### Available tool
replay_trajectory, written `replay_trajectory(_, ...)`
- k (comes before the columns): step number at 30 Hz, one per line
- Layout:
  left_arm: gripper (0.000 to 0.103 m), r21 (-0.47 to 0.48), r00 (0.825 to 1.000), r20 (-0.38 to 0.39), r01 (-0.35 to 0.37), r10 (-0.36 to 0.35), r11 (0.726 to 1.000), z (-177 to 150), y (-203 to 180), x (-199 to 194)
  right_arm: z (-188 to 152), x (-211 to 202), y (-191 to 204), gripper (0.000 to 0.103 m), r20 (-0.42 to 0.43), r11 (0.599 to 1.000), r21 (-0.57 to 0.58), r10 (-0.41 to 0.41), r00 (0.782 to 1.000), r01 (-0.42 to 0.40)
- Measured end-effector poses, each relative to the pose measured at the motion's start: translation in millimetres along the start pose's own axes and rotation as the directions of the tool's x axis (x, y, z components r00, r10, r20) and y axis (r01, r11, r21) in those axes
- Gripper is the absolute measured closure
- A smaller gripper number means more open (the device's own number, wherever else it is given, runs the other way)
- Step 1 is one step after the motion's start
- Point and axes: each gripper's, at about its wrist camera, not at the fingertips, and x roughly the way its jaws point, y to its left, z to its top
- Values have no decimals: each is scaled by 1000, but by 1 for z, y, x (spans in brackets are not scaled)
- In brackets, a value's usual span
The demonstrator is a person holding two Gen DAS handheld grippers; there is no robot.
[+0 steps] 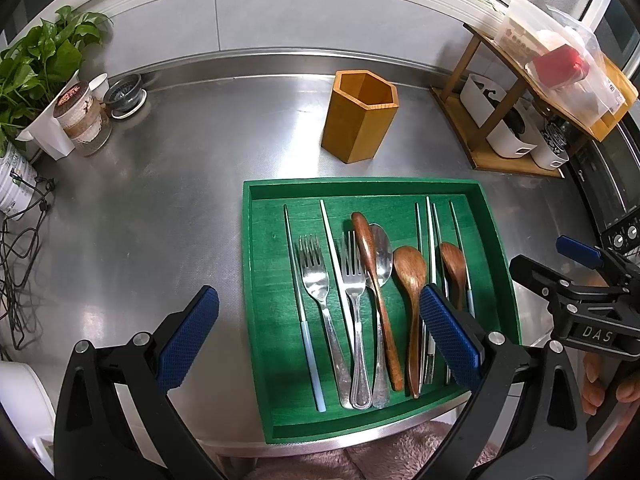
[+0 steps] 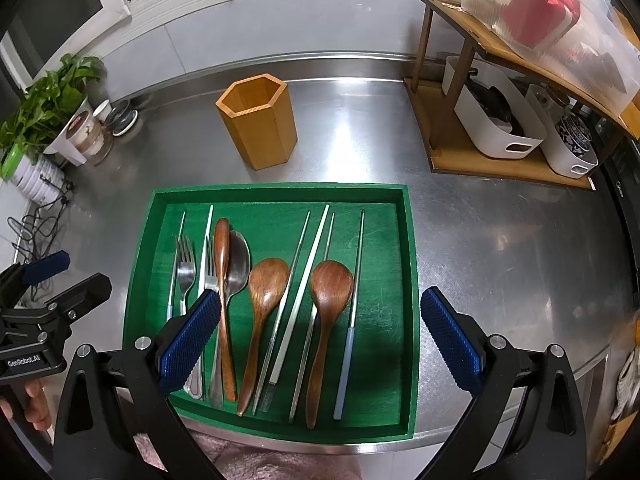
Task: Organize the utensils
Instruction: 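Grasp a white-handled knife with the left tool while the right tool grasps a metal chopstick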
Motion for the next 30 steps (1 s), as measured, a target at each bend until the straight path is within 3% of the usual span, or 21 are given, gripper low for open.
replay_trajectory(6,8,16,1000,-2,-15,15,1000,0,-1,1,0,2,-1,4,-6,1000,13,-6,1000,6)
replay_trajectory(8,8,16,1000,-6,-17,17,1000,0,-1,2,0,4,-6,4,-20,999,42,33,999,-32)
replay_trajectory(11,9,-13,1000,-23,17,-17,1000,2,5,5,1,10,-17,4,-58,992,89,90,994,-84)
replay_trajectory(14,16,-47,997,-54,52,-55,998,2,12,11,2,15,-26,4,-73,994,89,64,995,-57)
replay_trajectory(16,25,-53,992,-91,78,-82,996,3,14,20,1,21,-31,14,-95,994,99,63,993,-54)
replay_trajectory(17,30,-62,990,-112,80,-86,995,3,15,26,2,26,-35,14,-119,992,114,76,990,-63)
replay_trajectory(20,34,-86,977,-180,101,-116,991,2,19,46,1,51,-43,24,-222,987,137,119,968,-90)
replay_trajectory(21,37,-101,969,-213,106,-125,989,1,22,57,-1,61,-43,36,-261,989,125,110,959,-79)
replay_trajectory(23,45,-109,962,-250,82,-107,991,-1,24,69,-3,75,-43,49,-310,991,118,102,945,-68)
replay_trajectory(25,48,-102,954,-282,71,-97,992,-3,25,81,-6,92,-46,70,-357,987,141,118,927,-72)
replay_trajectory(28,59,-108,941,-325,62,-94,992,-6,29,94,-11,111,-45,84,-409,991,131,81,909,-29)
replay_trajectory(30,67,-113,934,-343,63,-99,992,-8,31,100,-13,116,-43,88,-419,990,136,83,904,-28)
